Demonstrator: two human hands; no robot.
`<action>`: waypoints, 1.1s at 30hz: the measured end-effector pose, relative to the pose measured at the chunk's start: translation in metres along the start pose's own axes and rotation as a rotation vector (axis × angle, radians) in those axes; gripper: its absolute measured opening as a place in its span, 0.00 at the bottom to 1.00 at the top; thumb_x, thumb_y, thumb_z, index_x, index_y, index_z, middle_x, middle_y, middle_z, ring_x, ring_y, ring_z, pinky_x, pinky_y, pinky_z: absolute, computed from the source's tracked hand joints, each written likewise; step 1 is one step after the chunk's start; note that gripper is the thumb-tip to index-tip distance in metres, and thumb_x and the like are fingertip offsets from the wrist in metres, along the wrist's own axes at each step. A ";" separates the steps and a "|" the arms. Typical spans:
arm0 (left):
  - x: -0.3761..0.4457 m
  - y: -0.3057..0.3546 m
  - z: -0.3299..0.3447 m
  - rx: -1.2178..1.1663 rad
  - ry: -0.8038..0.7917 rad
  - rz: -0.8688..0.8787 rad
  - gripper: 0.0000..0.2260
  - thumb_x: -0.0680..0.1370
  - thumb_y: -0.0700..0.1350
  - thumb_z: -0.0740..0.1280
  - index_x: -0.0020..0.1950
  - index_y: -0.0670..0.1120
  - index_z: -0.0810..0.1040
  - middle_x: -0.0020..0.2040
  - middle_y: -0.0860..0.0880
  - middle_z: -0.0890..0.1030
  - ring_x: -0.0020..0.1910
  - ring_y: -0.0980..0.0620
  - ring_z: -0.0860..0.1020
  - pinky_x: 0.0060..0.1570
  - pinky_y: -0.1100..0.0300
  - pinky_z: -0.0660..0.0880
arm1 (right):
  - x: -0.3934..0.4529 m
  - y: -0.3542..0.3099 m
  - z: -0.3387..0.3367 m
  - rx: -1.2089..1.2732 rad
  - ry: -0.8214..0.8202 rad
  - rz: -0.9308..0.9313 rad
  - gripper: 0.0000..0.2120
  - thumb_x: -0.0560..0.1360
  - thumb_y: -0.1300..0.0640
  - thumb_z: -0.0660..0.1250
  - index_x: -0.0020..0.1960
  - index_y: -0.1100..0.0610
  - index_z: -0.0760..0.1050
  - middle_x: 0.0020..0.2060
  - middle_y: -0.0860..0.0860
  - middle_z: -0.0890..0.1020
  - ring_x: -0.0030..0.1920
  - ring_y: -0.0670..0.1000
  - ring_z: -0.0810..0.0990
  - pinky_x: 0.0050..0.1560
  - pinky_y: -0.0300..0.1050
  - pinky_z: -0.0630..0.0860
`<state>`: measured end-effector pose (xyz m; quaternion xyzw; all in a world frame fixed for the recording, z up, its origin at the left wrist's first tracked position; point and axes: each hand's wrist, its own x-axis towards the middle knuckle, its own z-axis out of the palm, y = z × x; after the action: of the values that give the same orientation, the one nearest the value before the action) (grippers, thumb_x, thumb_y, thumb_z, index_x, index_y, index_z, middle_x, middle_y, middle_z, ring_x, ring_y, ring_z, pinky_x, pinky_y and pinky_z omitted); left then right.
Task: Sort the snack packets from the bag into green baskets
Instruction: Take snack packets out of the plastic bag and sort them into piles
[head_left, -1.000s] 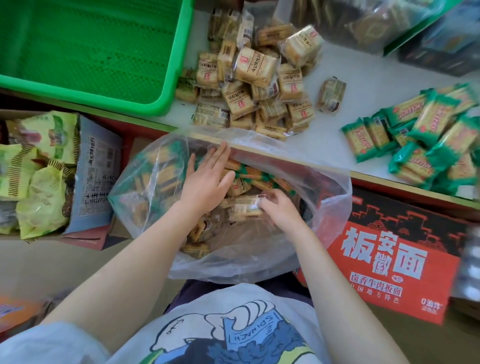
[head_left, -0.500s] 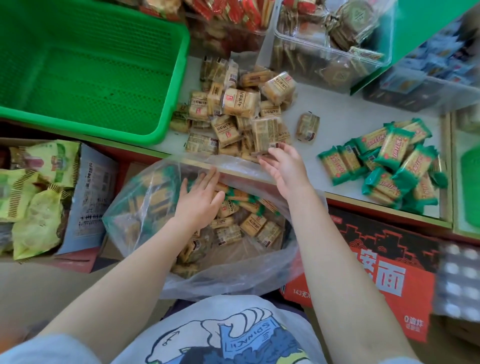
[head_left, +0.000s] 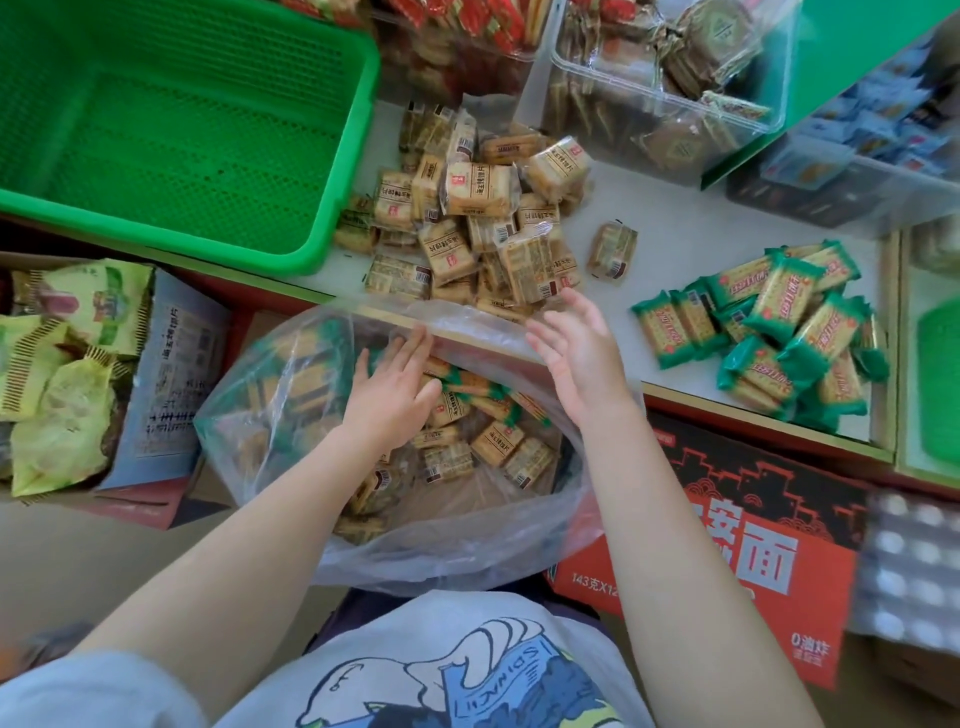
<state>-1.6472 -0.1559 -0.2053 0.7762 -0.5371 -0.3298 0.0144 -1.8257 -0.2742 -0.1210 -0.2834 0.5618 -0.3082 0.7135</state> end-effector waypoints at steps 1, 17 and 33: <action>0.000 0.000 0.000 0.004 0.005 0.002 0.28 0.84 0.55 0.50 0.83 0.54 0.45 0.82 0.56 0.44 0.81 0.53 0.44 0.78 0.45 0.38 | -0.005 0.005 -0.002 -0.027 -0.018 0.006 0.16 0.82 0.66 0.61 0.69 0.58 0.70 0.59 0.59 0.77 0.60 0.58 0.80 0.63 0.52 0.78; 0.004 -0.024 0.018 -0.042 0.098 0.117 0.28 0.84 0.56 0.52 0.83 0.54 0.46 0.82 0.58 0.45 0.81 0.55 0.46 0.78 0.46 0.41 | 0.014 0.186 0.001 -0.729 -0.098 0.325 0.26 0.78 0.62 0.62 0.74 0.47 0.67 0.49 0.47 0.80 0.48 0.58 0.84 0.45 0.53 0.83; 0.005 -0.027 0.025 -0.054 0.117 0.134 0.28 0.84 0.57 0.51 0.83 0.55 0.46 0.82 0.58 0.45 0.81 0.55 0.44 0.78 0.46 0.39 | 0.027 0.199 -0.001 -0.547 -0.047 0.412 0.09 0.77 0.53 0.72 0.54 0.55 0.76 0.48 0.57 0.84 0.37 0.54 0.84 0.36 0.48 0.84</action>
<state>-1.6371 -0.1407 -0.2373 0.7557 -0.5770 -0.2968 0.0886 -1.7972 -0.1652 -0.2877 -0.3521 0.6524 0.0112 0.6711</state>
